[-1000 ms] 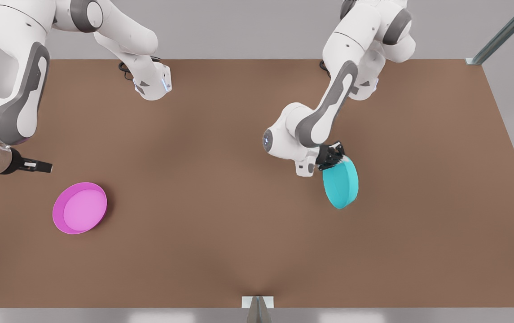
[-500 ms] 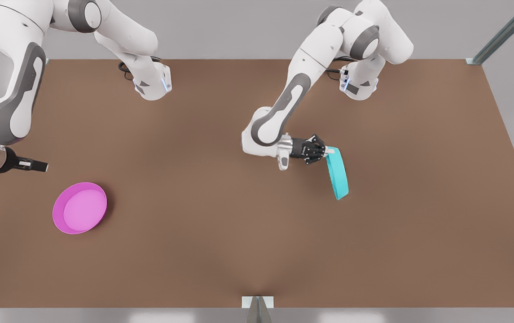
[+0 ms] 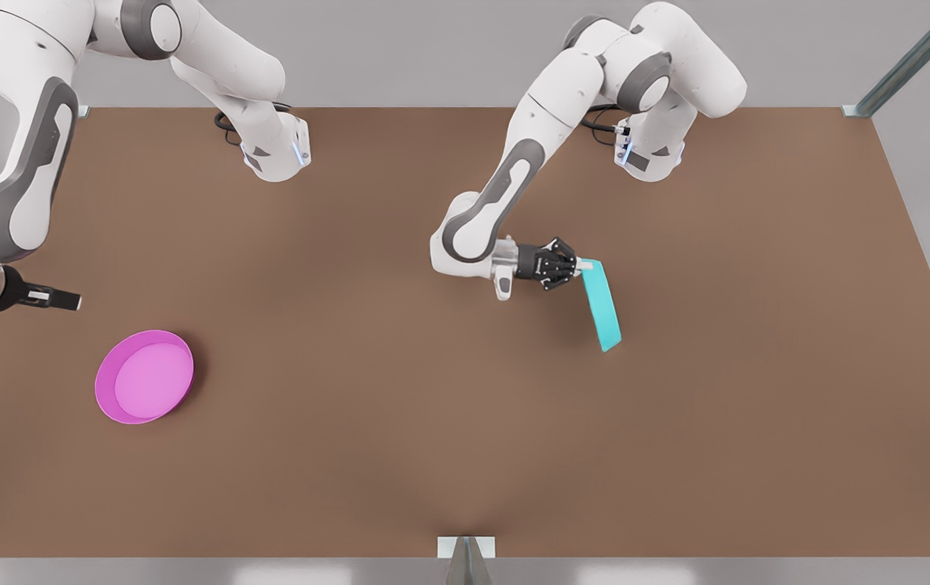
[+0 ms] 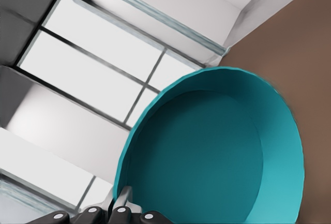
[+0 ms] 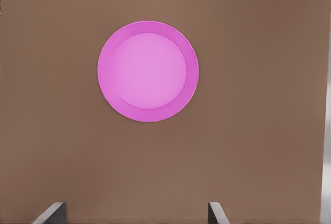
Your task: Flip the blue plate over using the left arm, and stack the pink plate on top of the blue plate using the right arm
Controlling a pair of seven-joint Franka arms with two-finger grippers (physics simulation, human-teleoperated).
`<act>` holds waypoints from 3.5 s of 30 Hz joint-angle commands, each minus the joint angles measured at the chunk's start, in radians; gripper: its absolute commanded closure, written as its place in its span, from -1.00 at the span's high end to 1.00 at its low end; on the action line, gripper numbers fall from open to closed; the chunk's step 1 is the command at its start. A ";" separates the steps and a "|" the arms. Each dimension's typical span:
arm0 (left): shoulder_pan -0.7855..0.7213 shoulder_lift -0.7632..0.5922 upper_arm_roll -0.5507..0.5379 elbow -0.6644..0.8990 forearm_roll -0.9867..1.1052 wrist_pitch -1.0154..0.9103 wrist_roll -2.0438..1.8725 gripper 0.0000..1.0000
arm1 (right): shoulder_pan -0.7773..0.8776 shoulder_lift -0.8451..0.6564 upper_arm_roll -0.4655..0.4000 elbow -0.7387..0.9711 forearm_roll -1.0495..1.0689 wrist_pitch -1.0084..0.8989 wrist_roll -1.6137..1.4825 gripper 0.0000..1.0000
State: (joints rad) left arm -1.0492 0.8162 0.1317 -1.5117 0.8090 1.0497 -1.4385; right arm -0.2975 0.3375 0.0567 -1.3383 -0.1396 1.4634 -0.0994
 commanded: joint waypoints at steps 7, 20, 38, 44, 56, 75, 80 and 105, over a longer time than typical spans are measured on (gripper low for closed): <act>-0.034 0.057 0.002 0.002 0.010 -0.042 -0.014 -0.57 | 0.000 0.002 0.000 0.001 0.000 0.000 0.000 1.00; -0.077 0.146 0.003 0.061 0.025 -0.109 -0.019 -0.57 | -0.011 0.002 0.000 -0.001 0.000 -0.001 0.000 1.00; -0.132 0.210 -0.001 0.053 0.075 -0.183 0.013 -0.57 | -0.012 0.002 0.000 -0.002 0.000 -0.005 0.000 1.00; -0.178 0.227 0.000 0.134 0.144 -0.246 0.147 -0.57 | -0.012 0.002 0.000 -0.004 0.000 -0.003 0.000 1.00; -0.273 0.454 0.013 0.525 0.469 -0.418 0.728 -0.57 | -0.012 0.002 0.000 -0.004 0.000 -0.005 0.000 1.00; -0.278 0.498 -0.104 0.620 0.311 -0.366 0.664 -0.57 | -0.011 0.009 0.000 -0.007 0.000 -0.006 0.004 1.00; -0.278 0.497 -0.127 0.622 0.299 -0.353 0.664 -0.57 | -0.011 0.009 0.000 -0.005 0.000 -0.006 0.006 1.00; 0.204 -0.071 -0.256 0.597 -0.461 0.237 0.630 1.00 | -0.230 0.213 0.002 0.120 0.244 0.084 -0.299 1.00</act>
State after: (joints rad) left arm -0.7871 0.7204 -0.1248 -0.9169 0.4441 1.2988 -0.7774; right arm -0.5291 0.5604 0.0583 -1.2175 0.1266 1.5609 -0.4100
